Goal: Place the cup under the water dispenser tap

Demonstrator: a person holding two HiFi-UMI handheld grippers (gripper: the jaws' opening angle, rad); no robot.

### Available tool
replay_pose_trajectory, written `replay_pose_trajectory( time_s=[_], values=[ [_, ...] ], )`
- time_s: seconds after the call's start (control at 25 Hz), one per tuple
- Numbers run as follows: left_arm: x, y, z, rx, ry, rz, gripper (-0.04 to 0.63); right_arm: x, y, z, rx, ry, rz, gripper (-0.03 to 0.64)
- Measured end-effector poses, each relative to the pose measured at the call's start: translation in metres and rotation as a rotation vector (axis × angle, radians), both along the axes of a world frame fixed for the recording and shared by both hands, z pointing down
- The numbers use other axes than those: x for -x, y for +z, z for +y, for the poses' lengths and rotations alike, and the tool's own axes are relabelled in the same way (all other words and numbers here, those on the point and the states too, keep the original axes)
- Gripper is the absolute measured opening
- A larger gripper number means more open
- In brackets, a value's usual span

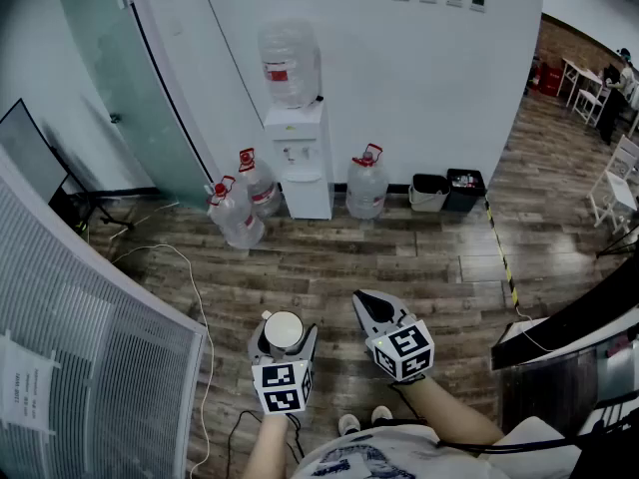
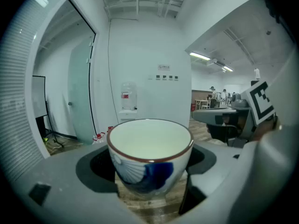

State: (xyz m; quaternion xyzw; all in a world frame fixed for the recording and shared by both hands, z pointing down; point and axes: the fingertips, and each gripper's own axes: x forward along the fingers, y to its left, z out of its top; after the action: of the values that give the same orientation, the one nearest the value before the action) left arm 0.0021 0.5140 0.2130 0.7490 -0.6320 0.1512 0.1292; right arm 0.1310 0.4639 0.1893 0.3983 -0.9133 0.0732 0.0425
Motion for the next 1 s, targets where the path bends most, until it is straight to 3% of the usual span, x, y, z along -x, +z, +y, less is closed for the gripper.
replay_pose_trajectory(
  time_s=[0.52, 1.0],
  values=[
    [-0.046, -0.008, 0.019, 0.01, 0.004, 0.006, 0.436, -0.042, -0.001, 0.026, 0.038, -0.007, -0.052, 0.02],
    [-0.066, -0.008, -0.019, -0.01, -0.02, 0.007, 0.437, -0.064, 0.0, -0.001, 0.012, -0.058, -0.073, 0.02]
  ],
)
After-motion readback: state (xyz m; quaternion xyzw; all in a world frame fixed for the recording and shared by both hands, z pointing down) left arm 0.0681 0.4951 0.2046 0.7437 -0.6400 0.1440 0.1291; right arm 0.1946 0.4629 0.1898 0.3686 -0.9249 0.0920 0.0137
